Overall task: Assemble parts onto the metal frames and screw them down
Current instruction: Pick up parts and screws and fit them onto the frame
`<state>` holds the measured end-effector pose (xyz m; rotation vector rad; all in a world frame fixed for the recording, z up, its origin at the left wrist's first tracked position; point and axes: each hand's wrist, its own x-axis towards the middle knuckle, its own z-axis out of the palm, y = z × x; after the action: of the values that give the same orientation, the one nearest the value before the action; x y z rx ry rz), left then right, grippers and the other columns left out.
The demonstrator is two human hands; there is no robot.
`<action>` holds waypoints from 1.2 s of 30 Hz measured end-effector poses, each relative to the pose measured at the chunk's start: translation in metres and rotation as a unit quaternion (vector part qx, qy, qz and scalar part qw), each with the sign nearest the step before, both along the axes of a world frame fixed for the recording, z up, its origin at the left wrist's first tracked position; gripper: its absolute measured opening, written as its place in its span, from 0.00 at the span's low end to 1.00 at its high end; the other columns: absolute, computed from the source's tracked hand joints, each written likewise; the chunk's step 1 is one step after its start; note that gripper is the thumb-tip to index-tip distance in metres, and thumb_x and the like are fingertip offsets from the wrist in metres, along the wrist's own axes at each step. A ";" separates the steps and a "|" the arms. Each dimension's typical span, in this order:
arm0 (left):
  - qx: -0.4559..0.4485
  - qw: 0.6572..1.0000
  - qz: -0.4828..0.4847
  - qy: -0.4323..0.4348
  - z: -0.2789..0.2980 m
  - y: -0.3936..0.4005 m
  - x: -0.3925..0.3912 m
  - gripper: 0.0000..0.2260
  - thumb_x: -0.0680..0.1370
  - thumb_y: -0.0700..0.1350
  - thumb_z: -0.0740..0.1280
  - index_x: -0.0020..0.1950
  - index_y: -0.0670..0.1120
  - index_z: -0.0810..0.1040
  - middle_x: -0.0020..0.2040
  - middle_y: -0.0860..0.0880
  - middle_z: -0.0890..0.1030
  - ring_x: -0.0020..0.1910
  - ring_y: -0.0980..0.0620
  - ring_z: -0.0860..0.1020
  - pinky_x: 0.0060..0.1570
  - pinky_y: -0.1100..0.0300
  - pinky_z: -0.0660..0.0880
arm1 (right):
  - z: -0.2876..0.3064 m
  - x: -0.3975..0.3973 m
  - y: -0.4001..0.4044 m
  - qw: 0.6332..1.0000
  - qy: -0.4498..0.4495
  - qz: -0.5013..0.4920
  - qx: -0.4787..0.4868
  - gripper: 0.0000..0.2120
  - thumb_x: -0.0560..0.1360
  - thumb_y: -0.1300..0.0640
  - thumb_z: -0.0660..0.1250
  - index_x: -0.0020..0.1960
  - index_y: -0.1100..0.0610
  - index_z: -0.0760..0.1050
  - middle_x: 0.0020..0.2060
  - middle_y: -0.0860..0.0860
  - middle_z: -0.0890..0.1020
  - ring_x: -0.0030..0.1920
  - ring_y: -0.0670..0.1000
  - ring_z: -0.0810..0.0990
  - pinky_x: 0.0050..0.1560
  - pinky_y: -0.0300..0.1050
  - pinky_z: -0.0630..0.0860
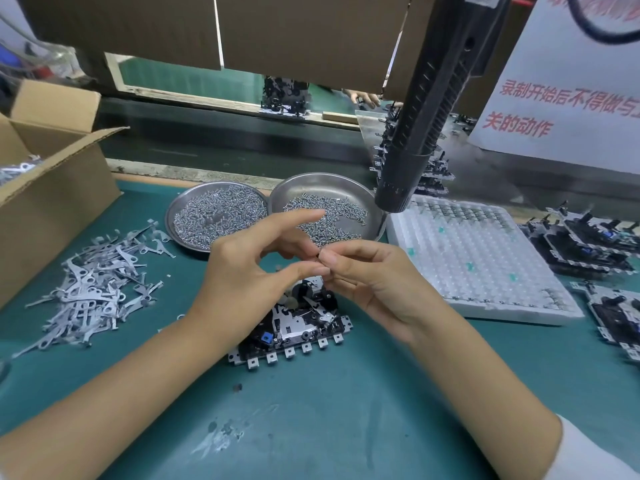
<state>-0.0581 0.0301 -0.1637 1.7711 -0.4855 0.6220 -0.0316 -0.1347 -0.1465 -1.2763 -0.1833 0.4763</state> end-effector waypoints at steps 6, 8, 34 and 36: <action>0.040 0.999 -0.001 -0.037 0.002 0.000 -0.001 0.25 0.68 0.47 0.76 0.63 0.52 0.75 0.45 0.56 0.82 0.44 0.56 0.82 0.52 0.61 0.77 | 0.005 0.000 -0.004 0.999 0.030 0.027 -0.001 0.03 0.62 0.60 0.73 0.36 0.56 0.83 0.36 0.52 0.84 0.38 0.47 0.81 0.42 0.37 0.78; 0.041 0.998 -0.004 -0.036 0.001 0.000 -0.001 0.25 0.68 0.47 0.76 0.63 0.52 0.75 0.45 0.55 0.82 0.45 0.55 0.82 0.51 0.60 0.77 | 0.007 -0.001 -0.005 0.998 0.056 0.041 -0.001 0.04 0.62 0.60 0.73 0.37 0.56 0.84 0.38 0.53 0.84 0.40 0.47 0.82 0.42 0.37 0.78; -0.137 0.976 0.069 0.153 0.004 0.000 0.001 0.08 0.71 0.38 0.72 0.48 0.48 0.83 0.43 0.58 0.84 0.41 0.63 0.81 0.42 0.75 0.74 | 0.032 0.095 -0.128 0.720 -0.235 -0.259 -0.600 0.12 0.74 0.71 0.63 0.53 0.63 0.81 0.50 0.58 0.83 0.45 0.52 0.78 0.48 0.39 0.71; -0.138 0.974 0.064 0.165 0.004 0.000 0.001 0.09 0.71 0.36 0.72 0.48 0.47 0.83 0.43 0.57 0.84 0.40 0.64 0.81 0.41 0.75 0.73 | 0.026 0.108 -0.130 0.691 -0.256 -0.215 -0.641 0.15 0.73 0.73 0.63 0.54 0.63 0.81 0.49 0.59 0.83 0.44 0.55 0.78 0.48 0.43 0.74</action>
<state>-0.0571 0.0296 -0.1594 1.6040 -0.0521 0.4457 0.0761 -0.2644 -0.1207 -2.7586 0.0311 -0.3130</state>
